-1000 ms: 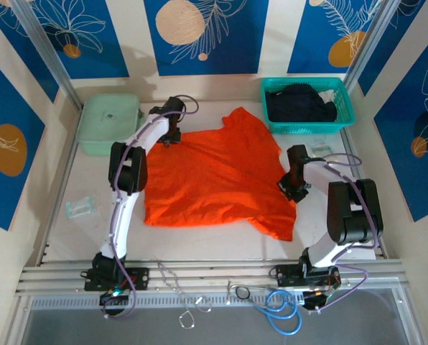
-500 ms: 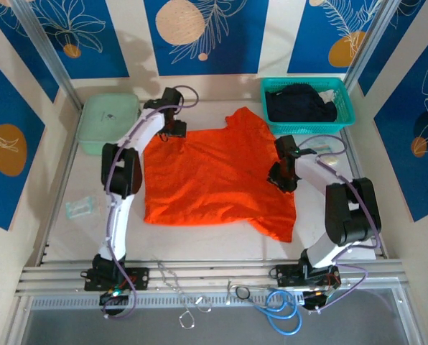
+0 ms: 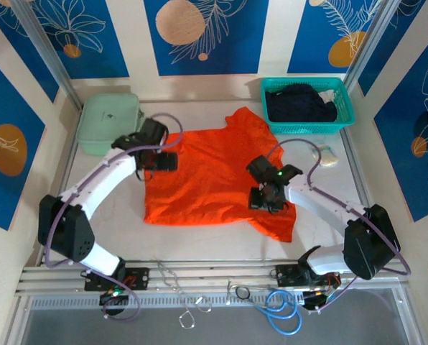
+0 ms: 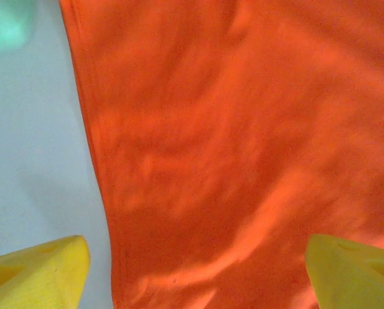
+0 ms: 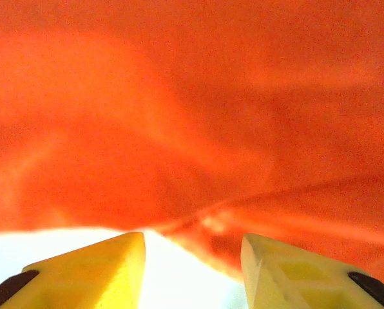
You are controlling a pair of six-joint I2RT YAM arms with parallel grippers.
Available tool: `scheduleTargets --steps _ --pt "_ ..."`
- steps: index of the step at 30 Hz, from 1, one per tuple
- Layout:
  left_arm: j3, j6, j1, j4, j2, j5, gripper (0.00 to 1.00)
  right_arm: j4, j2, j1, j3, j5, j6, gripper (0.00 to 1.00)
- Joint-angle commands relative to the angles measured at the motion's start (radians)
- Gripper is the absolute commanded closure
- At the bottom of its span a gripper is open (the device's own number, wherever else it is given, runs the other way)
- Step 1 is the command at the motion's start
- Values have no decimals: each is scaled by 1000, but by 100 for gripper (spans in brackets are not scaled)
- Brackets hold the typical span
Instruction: Fold and stack the t-shirts
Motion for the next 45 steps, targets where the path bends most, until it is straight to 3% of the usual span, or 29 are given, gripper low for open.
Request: scheduleTargets --steps 1,12,13,17,19,24,30,32,40,45 --pt "-126 -89 -16 60 -3 76 15 -67 2 61 -46 -27 59 55" --pt "-233 -125 -58 131 31 67 16 -17 238 182 -32 -22 122 57" --pt "-236 -123 -60 131 33 61 16 -21 262 184 -29 -12 127 61" --pt "-244 -119 -58 134 45 51 15 -68 311 162 -7 59 160 92" --pt "-243 -115 -58 133 53 51 15 -108 295 151 29 85 142 100" --pt "-220 -94 -58 111 71 45 15 -204 243 78 155 64 -26 100" --pt "-183 -64 -58 72 100 36 15 -172 281 -159 247 -324 -342 100" --pt "-177 -58 -59 63 109 30 15 -165 338 -229 277 -372 -396 100" --pt "-154 -35 -58 47 159 22 14 -145 518 -351 434 -272 -404 96" --pt "-141 -24 -60 37 180 11 14 -214 571 -320 554 -131 -383 73"
